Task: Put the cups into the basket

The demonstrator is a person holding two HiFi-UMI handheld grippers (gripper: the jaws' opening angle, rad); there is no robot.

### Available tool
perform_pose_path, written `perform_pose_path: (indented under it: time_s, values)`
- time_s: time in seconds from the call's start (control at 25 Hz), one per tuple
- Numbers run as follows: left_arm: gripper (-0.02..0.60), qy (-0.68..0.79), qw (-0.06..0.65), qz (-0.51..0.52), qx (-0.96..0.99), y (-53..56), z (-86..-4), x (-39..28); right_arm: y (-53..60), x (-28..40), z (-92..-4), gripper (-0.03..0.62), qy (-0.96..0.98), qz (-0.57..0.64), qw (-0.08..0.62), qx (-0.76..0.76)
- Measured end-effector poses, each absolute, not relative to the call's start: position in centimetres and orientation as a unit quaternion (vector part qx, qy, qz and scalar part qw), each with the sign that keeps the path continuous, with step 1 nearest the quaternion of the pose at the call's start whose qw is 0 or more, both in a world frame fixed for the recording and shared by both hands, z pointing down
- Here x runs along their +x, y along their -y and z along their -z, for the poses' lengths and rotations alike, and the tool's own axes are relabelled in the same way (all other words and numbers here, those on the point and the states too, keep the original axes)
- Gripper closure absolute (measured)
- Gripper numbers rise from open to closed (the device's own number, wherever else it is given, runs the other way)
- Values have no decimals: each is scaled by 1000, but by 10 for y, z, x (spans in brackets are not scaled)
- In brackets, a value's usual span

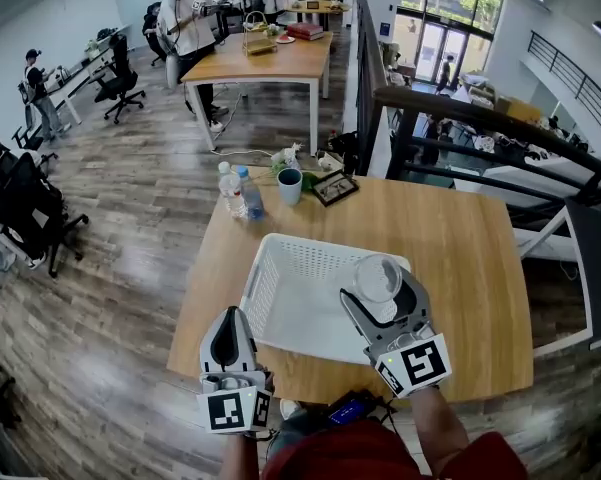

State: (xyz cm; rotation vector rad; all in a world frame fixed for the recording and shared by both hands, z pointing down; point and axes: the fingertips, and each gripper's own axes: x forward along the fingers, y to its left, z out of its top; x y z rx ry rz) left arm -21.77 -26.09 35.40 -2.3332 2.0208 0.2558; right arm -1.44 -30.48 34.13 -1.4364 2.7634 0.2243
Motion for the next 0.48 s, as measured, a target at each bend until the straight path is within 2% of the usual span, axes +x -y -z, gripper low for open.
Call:
perform_pose_path:
  time_s: [0.48]
  values:
    - [581,-658,15,-87,-747,265,-360,-233,320,-37,-359,266,-894,-63,-8,-444]
